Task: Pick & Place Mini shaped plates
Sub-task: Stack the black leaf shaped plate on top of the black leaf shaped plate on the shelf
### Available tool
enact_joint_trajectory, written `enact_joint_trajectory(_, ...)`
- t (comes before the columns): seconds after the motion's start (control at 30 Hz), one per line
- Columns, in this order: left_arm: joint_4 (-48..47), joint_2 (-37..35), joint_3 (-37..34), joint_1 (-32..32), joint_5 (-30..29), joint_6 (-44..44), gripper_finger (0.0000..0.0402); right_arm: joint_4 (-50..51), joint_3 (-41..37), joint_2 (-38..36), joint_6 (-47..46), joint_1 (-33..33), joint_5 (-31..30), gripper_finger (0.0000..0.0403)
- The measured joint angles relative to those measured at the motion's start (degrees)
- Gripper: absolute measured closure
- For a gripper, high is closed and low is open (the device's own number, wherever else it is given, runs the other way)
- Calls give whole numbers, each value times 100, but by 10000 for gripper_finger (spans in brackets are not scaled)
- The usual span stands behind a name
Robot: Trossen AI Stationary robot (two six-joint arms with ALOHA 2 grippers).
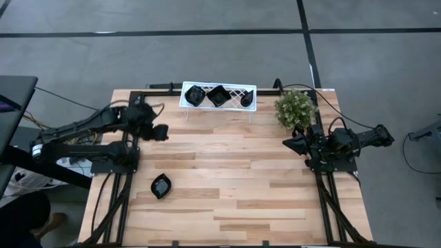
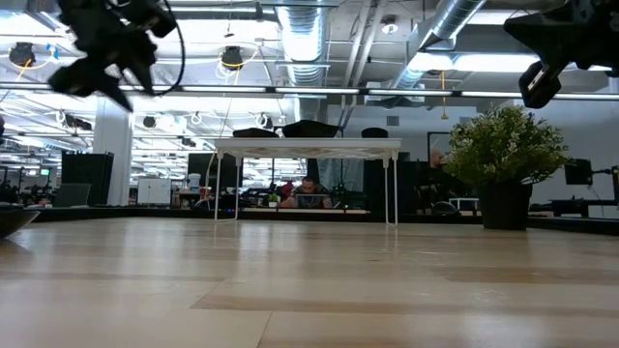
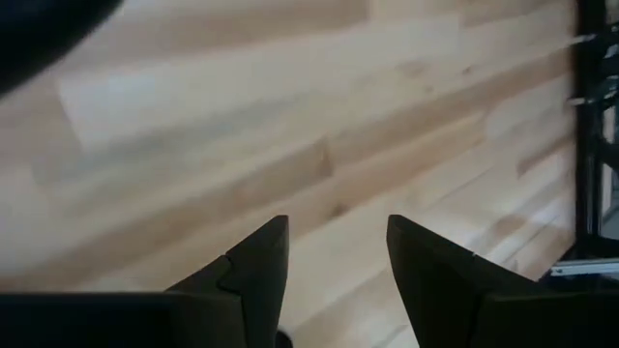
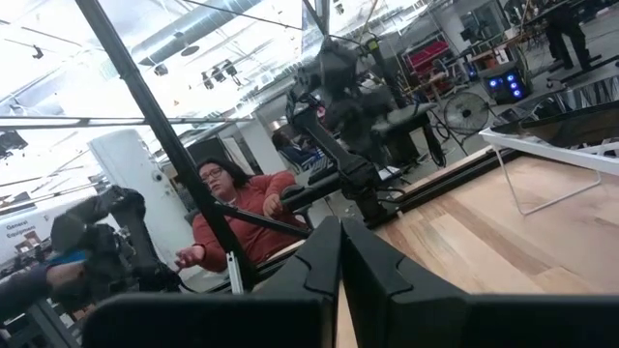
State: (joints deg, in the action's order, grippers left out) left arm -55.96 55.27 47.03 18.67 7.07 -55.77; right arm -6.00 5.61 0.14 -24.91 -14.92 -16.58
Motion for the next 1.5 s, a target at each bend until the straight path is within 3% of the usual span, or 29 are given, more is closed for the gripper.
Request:
enact_joint_trajectory(0.3,139,-186,-790,-1285,2,-1610,224,28,0,0,0,0,0,396)
enact_joint_trajectory(0.5,273,-188,-862,-2078,-5,-2449,224,48,0,0,0,0,0,396)
enact_joint_trajectory(0.73,451,-81,-862,-2759,-414,-3340,224,67,0,0,0,0,0,396)
enact_joint_trajectory(0.97,1154,618,-862,-3078,-428,-3368,224,85,0,1,-2,0,0,396)
enact_joint_trajectory(1.5,1396,1890,-862,-3480,-292,-3874,224,85,0,0,-2,0,0,396)
